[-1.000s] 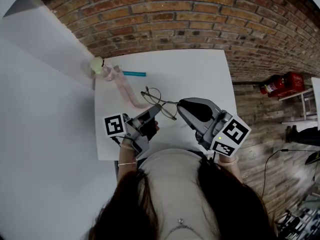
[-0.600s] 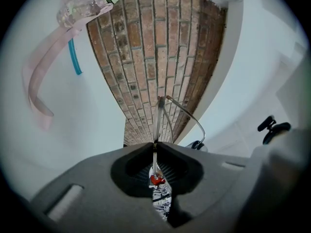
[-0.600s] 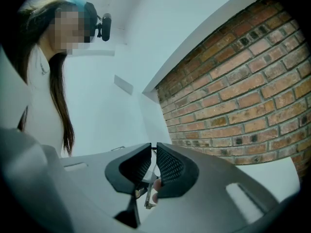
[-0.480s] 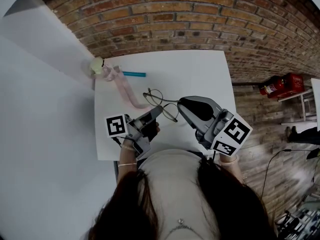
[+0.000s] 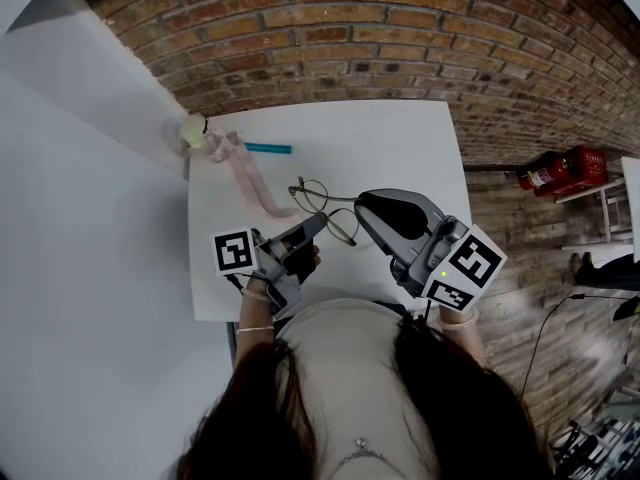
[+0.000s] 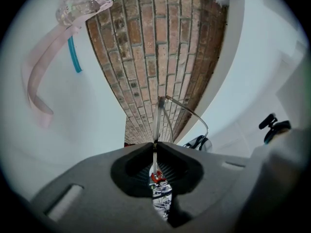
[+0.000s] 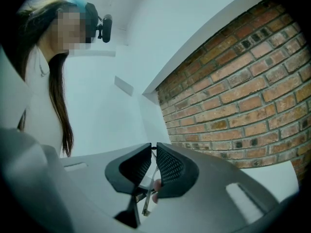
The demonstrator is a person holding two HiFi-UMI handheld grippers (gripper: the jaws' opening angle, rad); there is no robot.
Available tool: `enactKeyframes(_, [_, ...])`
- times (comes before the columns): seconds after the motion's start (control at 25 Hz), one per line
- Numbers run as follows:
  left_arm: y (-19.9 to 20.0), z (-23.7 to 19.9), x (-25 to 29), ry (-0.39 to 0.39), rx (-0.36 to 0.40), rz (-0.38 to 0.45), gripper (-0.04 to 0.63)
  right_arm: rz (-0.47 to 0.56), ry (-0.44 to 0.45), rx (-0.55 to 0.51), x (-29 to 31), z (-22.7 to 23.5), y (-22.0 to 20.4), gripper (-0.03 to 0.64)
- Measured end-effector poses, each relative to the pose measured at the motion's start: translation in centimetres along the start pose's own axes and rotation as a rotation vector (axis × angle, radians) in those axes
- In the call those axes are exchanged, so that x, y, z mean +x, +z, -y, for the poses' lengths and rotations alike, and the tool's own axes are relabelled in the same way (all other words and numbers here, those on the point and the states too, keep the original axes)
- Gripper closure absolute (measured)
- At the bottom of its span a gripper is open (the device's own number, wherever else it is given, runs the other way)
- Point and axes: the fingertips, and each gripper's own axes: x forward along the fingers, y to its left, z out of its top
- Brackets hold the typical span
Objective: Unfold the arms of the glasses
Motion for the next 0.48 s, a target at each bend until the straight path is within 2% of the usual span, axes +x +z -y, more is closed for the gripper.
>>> enactKeyframes(0.48, [-0.71,-0.13,0.36,0.006,0.001,-0.018,0.574,0.009,-0.002,-0.007,0.08,0.12,0.72,0.580])
